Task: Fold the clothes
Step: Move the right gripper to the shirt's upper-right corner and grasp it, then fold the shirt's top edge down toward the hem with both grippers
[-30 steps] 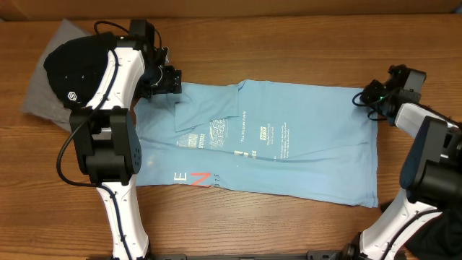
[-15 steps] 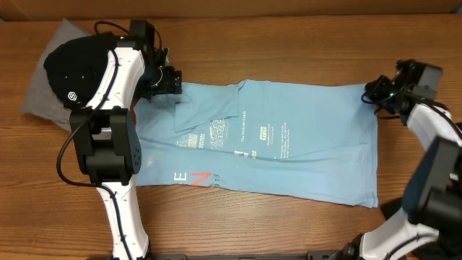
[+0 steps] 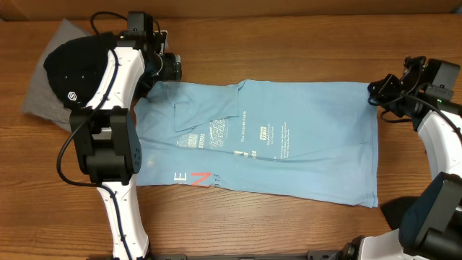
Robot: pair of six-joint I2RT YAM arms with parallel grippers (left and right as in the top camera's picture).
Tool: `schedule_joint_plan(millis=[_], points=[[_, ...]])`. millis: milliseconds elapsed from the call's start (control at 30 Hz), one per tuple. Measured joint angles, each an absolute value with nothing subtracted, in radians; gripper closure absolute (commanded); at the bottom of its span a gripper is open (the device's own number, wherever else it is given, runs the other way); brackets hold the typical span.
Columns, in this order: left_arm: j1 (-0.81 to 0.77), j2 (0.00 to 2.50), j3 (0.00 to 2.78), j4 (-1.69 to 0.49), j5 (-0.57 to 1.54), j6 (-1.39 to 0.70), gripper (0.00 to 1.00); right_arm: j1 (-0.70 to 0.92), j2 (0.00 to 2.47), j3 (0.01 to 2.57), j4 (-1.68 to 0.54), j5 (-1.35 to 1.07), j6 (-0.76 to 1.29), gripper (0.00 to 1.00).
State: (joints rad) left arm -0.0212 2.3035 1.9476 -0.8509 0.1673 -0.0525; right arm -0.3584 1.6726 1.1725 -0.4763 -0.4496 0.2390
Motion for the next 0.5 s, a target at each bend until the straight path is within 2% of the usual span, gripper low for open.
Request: schedule_joint_plan(millis=[267,300,367,400,467,500], points=[[-0.052,2.387,1.951,-0.832,0.107,-0.014,0.27,-0.358,1.673,1.172,-0.514,-0.456,0.239,0.96],[-0.053,2.389,1.951,-0.829,0.101,-0.006,0.33,-0.358,1.673,1.172,-0.517,-0.457,0.239,0.96],[-0.056,2.392,1.952,-0.829,0.09,0.01,0.53,-0.358,1.673,1.172,-0.519,-0.456,0.239,0.96],[-0.057,2.394,1.952,-0.829,0.084,0.018,0.67,-0.358,1.673,1.172,-0.521,-0.457,0.239,0.96],[-0.057,2.396,1.952,-0.828,0.08,0.023,0.89,-0.358,1.673,1.172,-0.528,-0.457,0.239,0.96],[-0.057,2.397,1.953,-0.827,0.078,0.024,0.96,-0.358,1.673,1.172,-0.53,-0.456,0.239,0.96]])
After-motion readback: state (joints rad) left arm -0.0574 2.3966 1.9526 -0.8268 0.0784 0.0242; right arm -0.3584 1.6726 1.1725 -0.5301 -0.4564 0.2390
